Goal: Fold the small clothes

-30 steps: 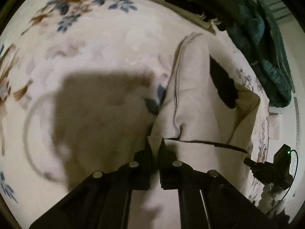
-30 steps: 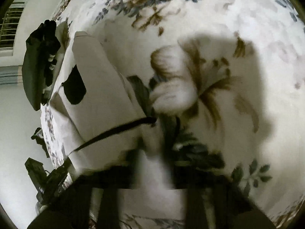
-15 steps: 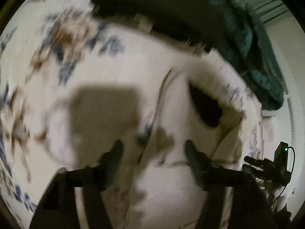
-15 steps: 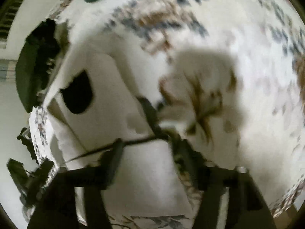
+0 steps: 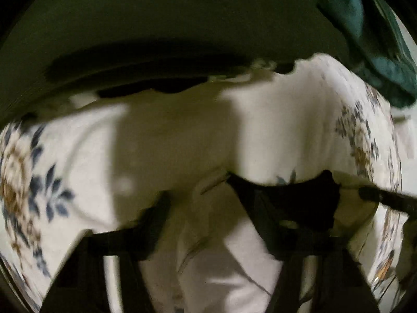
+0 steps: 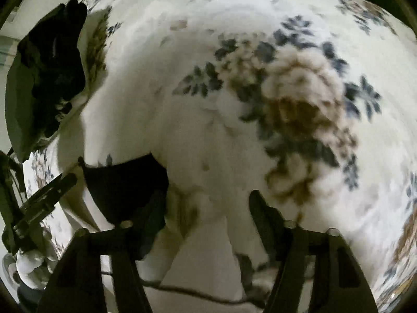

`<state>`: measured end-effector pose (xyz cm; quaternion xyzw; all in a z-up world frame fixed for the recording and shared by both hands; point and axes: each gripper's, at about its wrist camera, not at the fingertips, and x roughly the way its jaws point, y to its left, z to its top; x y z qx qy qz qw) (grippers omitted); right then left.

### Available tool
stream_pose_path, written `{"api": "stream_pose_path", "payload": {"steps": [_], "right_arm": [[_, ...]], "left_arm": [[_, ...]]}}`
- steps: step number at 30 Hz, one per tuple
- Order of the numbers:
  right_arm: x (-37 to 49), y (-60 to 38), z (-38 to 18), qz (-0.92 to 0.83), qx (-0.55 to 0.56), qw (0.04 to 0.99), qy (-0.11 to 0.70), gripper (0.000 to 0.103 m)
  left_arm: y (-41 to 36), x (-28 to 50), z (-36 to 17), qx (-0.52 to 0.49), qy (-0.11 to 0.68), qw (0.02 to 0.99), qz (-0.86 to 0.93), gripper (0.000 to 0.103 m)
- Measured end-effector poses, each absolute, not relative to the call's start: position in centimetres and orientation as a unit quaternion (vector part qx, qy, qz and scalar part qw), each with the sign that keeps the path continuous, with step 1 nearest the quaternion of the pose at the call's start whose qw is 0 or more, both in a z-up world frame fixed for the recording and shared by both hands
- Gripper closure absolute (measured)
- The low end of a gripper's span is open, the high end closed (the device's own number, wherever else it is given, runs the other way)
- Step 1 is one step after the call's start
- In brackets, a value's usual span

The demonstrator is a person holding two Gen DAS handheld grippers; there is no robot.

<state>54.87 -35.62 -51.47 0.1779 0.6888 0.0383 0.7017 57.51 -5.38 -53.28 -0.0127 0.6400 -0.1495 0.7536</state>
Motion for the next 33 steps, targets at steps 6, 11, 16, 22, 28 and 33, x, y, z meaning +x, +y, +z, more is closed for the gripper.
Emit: {"api": "stream_pose_path", "payload": {"steps": [6,11,16,22,28,33], "right_arm": [[54.1,-35.0,-49.3,0.082,0.168,0.714,0.675,0.097],[51.2,-35.0,-44.5,0.129,0.151,0.730,0.654,0.097],[45.1,-36.1,-40.7,0.173,0.157,0.741,0.629,0.097],[35.9,-38.3,-41.4,0.179,0.178,0.723,0.643,0.097],[29.1,-39.8,-47.1,0.130,0.156,0.654,0.729,0.089],[25.8,-42.4,-48.5,0.062,0.222,0.636,0.737,0.049]], "left_arm": [[-4.3,55.0,-49.9,-0.015,0.605,0.778,-0.168,0.101],[-1.7,50.3,-43.9,-0.058,0.556,0.812,-0.168,0.101],[1.3,44.2,-40.0,-0.096,0.532,0.827,-0.152,0.101],[3.4,35.6,-41.4,-0.148,0.554,0.810,-0.120,0.101],[6.0,29.1,-47.1,-0.220,0.640,0.731,-0.088,0.096],[8.9,26.9,-47.1,-0.292,0.641,0.708,-0.054,0.058]]}}
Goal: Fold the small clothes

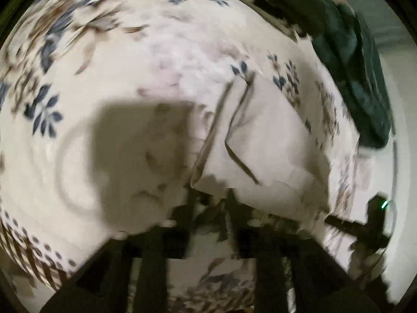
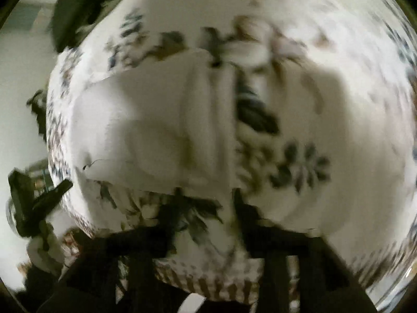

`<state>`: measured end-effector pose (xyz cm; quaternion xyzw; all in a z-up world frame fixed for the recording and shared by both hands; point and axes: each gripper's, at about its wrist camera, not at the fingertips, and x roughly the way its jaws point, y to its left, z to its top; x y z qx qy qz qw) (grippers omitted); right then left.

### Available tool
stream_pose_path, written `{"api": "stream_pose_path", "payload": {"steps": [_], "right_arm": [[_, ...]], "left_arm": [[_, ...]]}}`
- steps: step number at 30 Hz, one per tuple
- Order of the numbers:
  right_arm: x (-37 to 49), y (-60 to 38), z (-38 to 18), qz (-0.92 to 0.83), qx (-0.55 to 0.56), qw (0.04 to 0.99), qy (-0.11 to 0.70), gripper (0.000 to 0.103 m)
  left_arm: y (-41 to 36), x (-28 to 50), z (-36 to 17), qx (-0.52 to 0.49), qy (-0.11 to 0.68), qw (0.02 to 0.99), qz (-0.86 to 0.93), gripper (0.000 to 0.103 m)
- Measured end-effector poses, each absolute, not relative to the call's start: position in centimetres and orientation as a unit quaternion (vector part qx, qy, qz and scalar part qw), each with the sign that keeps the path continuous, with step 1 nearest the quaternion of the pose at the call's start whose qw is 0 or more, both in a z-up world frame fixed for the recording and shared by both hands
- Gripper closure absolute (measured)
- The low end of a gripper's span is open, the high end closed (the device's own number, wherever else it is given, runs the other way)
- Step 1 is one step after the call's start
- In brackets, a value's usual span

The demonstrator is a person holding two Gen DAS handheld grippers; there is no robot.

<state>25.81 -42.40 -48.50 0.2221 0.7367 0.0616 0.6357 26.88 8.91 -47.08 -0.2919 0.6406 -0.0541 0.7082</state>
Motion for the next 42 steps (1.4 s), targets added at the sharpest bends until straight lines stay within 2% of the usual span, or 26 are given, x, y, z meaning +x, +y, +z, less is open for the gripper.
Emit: {"api": "stream_pose_path", "payload": {"steps": [2,7,10,11,12,13,14,17,19,22,24,25,26,27,29,32,36,38,39,40,41,42], "right_arm": [[25.1,-43.7,-48.6,0.048,0.299,0.628,0.717,0.048],[23.8,-45.8,-50.1,0.018,0.467,0.594,0.654,0.048],[23.3,-46.1,-52.2,-0.020,0.503,0.574,0.646,0.048],[23.3,-46.1,-52.6,-0.021,0.514,0.572,0.639,0.051],[23.4,-45.9,-52.8,-0.019,0.516,0.574,0.636,0.059],[23.6,-45.6,-52.7,-0.014,0.512,0.578,0.635,0.091],[23.8,-45.3,-52.3,-0.011,0.502,0.587,0.635,0.096],[24.2,-45.6,-50.4,-0.015,0.489,0.619,0.614,0.096],[24.2,-46.2,-50.2,-0.021,0.472,0.626,0.621,0.096],[24.8,-44.9,-52.1,-0.022,0.382,0.613,0.691,0.095],[25.0,-44.6,-53.3,-0.024,0.361,0.584,0.726,0.086],[25.2,-44.8,-53.2,-0.026,0.352,0.583,0.731,0.076],[25.6,-45.2,-52.6,-0.029,0.347,0.593,0.726,0.065],[25.9,-45.5,-51.8,-0.030,0.346,0.607,0.715,0.062],[27.1,-46.2,-50.3,-0.030,0.354,0.641,0.680,0.051],[29.5,-46.8,-49.6,-0.011,0.376,0.663,0.647,0.050],[32.8,-45.7,-51.2,0.009,0.389,0.660,0.642,0.050],[34.2,-44.7,-52.6,0.016,0.382,0.648,0.659,0.050],[34.6,-44.4,-53.1,0.020,0.384,0.644,0.661,0.050],[34.8,-44.0,-53.4,0.025,0.384,0.643,0.662,0.064],[35.1,-43.7,-53.4,0.024,0.375,0.648,0.662,0.093],[35.3,-43.5,-53.4,0.017,0.367,0.654,0.661,0.094]], "left_arm": [[9.7,27.4,-46.7,-0.332,0.619,0.710,-0.048,0.042],[7.8,31.4,-47.3,-0.356,0.603,0.710,-0.075,0.042],[5.5,33.2,-48.9,-0.322,0.624,0.708,-0.074,0.047],[5.0,33.5,-49.3,-0.308,0.629,0.710,-0.076,0.078],[4.3,33.7,-49.6,-0.291,0.636,0.710,-0.080,0.099],[4.0,33.8,-49.6,-0.283,0.638,0.712,-0.079,0.099],[3.9,33.5,-48.8,-0.287,0.626,0.720,-0.082,0.099],[4.7,32.2,-46.2,-0.289,0.601,0.740,-0.088,0.099],[5.3,31.6,-46.0,-0.284,0.603,0.740,-0.086,0.099],[6.4,30.7,-48.4,-0.288,0.638,0.710,-0.080,0.095],[6.9,30.5,-49.5,-0.293,0.660,0.687,-0.076,0.090],[7.0,30.3,-49.3,-0.285,0.663,0.689,-0.074,0.089],[7.4,30.4,-48.9,-0.280,0.661,0.693,-0.072,0.079],[7.5,30.4,-48.5,-0.277,0.658,0.697,-0.068,0.065],[8.0,31.2,-47.5,-0.275,0.640,0.715,-0.059,0.049],[7.7,33.5,-47.1,-0.280,0.620,0.731,-0.060,0.047],[5.6,37.7,-48.7,-0.266,0.623,0.732,-0.075,0.047],[4.2,39.5,-49.9,-0.243,0.633,0.731,-0.079,0.049],[3.6,40.0,-50.4,-0.229,0.636,0.732,-0.082,0.065],[3.0,40.4,-50.7,-0.217,0.637,0.734,-0.088,0.083],[2.6,40.8,-51.1,-0.202,0.641,0.735,-0.090,0.098],[2.6,40.9,-51.2,-0.195,0.642,0.736,-0.088,0.099]]}}
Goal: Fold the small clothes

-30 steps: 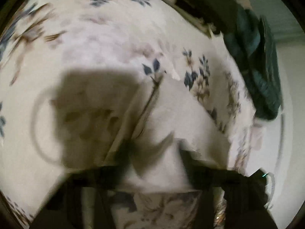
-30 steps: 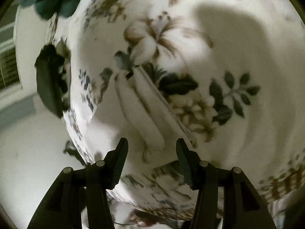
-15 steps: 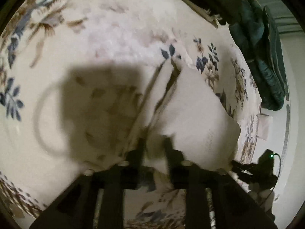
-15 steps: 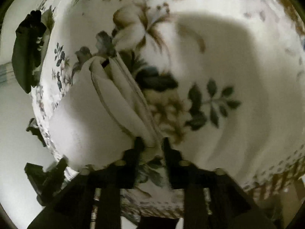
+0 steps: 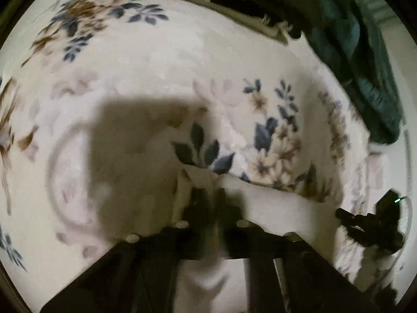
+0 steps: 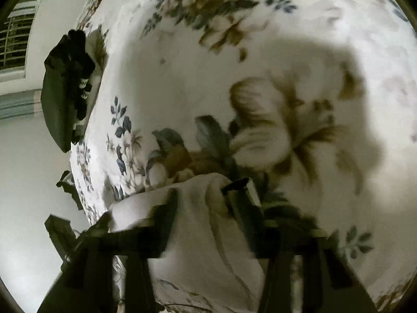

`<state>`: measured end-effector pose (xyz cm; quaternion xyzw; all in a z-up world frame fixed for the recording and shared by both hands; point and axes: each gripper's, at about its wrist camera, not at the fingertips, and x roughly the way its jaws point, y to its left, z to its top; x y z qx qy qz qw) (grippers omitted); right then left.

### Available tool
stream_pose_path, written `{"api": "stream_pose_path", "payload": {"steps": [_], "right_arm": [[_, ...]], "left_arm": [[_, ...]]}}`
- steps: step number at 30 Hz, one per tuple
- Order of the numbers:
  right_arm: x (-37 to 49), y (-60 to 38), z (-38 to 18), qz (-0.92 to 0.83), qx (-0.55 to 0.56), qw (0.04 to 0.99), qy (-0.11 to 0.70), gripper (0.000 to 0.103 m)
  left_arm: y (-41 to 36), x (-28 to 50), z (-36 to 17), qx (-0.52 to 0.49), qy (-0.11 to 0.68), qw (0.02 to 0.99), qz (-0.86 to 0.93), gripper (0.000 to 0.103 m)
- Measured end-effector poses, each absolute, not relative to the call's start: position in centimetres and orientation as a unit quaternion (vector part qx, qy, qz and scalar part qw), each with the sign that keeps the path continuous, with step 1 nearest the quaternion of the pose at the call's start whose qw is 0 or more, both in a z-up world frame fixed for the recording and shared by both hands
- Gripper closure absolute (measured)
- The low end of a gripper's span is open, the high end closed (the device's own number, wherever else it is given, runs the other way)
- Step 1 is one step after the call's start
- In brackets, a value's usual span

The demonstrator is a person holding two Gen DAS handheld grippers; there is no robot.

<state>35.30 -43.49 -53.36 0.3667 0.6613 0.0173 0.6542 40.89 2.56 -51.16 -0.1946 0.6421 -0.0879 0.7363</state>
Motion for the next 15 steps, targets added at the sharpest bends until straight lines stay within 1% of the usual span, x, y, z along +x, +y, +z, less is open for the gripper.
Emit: {"api": "stream_pose_path", "payload": {"steps": [2,3,7,8,9,10,11,12,13,14,15], "right_arm": [[34.9,-44.1,-53.4,-0.005,0.389,0.656,0.647,0.101],[34.8,-44.7,-53.5,-0.021,0.398,0.653,0.643,0.102],[34.9,-44.5,-54.4,-0.004,0.397,0.644,0.654,0.101],[34.8,-44.4,-54.3,0.004,0.397,0.639,0.658,0.100],[34.8,-44.4,-54.1,0.007,0.396,0.636,0.663,0.096],[34.7,-44.5,-53.9,0.010,0.393,0.633,0.667,0.080],[34.5,-44.7,-53.6,0.015,0.389,0.631,0.671,0.053],[34.2,-44.9,-53.4,0.017,0.387,0.633,0.670,0.039],[33.6,-45.3,-53.2,0.023,0.390,0.636,0.666,0.029],[33.2,-45.6,-53.3,0.031,0.393,0.632,0.668,0.028],[32.9,-45.7,-53.8,0.041,0.396,0.623,0.673,0.028]], "left_arm": [[2.9,40.9,-51.1,-0.196,0.634,0.743,-0.088,0.100],[3.3,40.9,-51.3,-0.203,0.633,0.742,-0.087,0.100],[4.3,40.7,-51.6,-0.234,0.633,0.731,-0.098,0.098],[4.6,40.7,-51.4,-0.255,0.635,0.722,-0.106,0.096],[5.1,40.4,-51.0,-0.270,0.636,0.715,-0.111,0.091],[5.5,40.1,-50.5,-0.274,0.633,0.715,-0.113,0.086],[6.0,39.7,-50.1,-0.281,0.628,0.717,-0.116,0.073],[6.6,39.1,-49.8,-0.288,0.621,0.719,-0.117,0.055],[7.2,38.4,-49.6,-0.295,0.617,0.720,-0.116,0.045],[7.8,37.7,-49.9,-0.307,0.613,0.718,-0.118,0.036],[8.1,37.2,-50.3,-0.317,0.614,0.712,-0.120,0.036]]}}
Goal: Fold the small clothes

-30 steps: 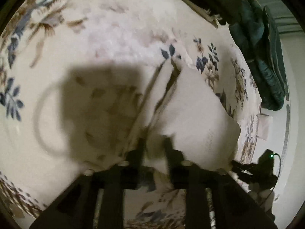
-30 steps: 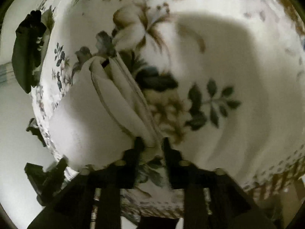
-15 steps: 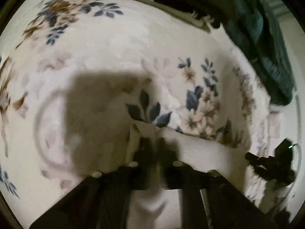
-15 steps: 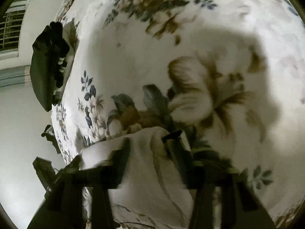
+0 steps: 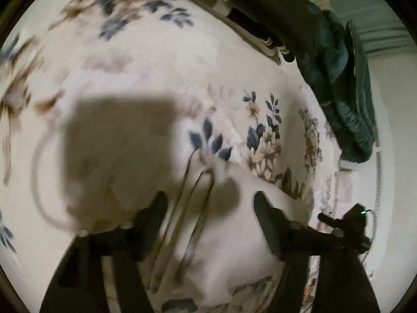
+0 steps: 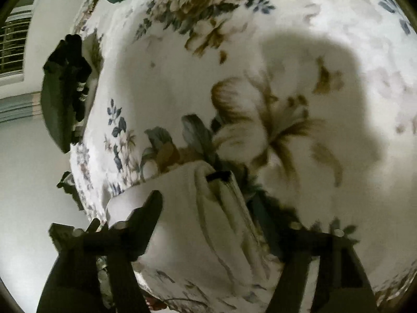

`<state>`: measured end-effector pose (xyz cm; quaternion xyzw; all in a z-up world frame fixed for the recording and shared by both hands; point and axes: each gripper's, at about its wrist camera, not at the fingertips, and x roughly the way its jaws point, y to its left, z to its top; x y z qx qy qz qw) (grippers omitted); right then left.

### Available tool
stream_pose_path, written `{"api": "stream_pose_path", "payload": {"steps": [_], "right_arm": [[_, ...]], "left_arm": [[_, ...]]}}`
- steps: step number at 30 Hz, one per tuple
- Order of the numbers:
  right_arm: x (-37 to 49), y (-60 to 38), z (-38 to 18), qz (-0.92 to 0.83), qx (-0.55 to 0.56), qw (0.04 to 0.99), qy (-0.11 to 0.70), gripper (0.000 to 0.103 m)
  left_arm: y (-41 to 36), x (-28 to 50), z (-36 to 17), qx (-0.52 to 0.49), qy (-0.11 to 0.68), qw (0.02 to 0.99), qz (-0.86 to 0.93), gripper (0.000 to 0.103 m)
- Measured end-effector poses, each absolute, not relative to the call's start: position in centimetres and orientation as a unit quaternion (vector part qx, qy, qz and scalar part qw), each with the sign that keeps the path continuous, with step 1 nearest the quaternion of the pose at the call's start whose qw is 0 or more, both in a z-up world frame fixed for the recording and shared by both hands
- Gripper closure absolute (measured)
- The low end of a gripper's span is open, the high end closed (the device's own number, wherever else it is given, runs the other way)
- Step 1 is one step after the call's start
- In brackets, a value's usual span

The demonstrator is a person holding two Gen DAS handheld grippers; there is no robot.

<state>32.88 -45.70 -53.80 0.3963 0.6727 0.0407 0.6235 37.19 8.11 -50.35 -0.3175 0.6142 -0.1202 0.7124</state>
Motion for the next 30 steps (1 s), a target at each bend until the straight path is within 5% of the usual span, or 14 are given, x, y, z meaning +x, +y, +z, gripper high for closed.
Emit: {"api": "stream_pose_path", "payload": {"steps": [15,18,20,30], "right_arm": [[30.5,-41.5,-61.3,0.156,0.473,0.527,0.689,0.026],[30.3,-41.4,-61.1,0.156,0.465,0.535,0.688,0.046],[30.3,-41.2,-60.6,0.155,0.449,0.547,0.689,0.074],[32.9,-39.3,-52.1,0.166,0.419,0.597,0.663,0.083]], "left_arm": [[5.6,36.4,-55.4,-0.403,0.627,0.643,-0.178,0.036],[5.0,36.5,-54.9,-0.384,0.623,0.658,-0.177,0.047],[4.6,36.6,-54.2,-0.361,0.623,0.671,-0.179,0.088],[5.2,37.7,-47.3,-0.301,0.607,0.713,-0.180,0.090]]}}
